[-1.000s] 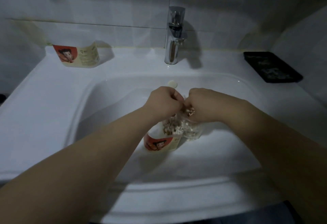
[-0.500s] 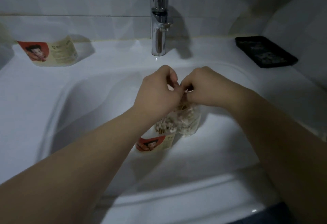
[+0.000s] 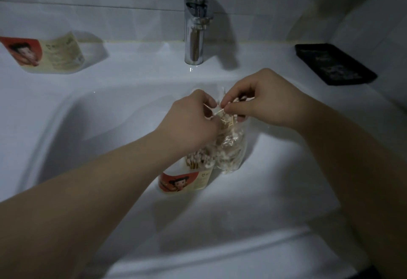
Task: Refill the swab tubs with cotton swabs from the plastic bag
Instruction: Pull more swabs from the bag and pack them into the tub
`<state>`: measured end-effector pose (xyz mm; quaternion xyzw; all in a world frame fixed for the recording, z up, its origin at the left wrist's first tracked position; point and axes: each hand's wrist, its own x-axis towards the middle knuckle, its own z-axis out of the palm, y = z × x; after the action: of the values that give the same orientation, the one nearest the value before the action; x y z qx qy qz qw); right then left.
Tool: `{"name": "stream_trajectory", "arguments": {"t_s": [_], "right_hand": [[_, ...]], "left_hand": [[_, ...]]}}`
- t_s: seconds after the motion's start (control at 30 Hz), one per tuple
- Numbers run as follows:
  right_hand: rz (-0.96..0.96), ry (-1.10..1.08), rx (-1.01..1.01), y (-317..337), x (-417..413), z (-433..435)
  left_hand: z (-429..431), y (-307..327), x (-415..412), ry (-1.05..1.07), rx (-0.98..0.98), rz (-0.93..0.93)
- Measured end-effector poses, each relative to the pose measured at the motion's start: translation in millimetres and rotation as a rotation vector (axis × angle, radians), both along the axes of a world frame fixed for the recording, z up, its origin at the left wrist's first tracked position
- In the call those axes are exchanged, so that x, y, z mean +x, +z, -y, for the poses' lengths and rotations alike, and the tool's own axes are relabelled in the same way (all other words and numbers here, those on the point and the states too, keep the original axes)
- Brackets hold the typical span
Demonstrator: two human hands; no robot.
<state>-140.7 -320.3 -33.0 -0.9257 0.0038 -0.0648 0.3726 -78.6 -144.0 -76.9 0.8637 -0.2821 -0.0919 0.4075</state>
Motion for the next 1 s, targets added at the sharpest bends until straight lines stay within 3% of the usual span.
{"name": "stream_trajectory", "arguments": {"t_s": [0.37,0.77,0.9,1.0], "right_hand": [[0.088,-0.005,0.166,-4.3,6.5,2.9],[0.168,-0.065,0.332,-1.6,9.8,1.8],[0.173,-0.063,0.338,-2.5,10.1,-2.8],[0.164,-0.042,0.355,-3.7,10.4,-6.7]], "left_hand": [[-4.2,-2.1,-1.2,-0.112,-0.076,-0.009],[-3.9,-5.2,0.6,-0.15,0.009,0.01],[-4.4,-3.2,2.8,-0.071,-0.141,-0.119],[-3.3,-1.0,1.3,-0.098,-0.211,-0.101]]}}
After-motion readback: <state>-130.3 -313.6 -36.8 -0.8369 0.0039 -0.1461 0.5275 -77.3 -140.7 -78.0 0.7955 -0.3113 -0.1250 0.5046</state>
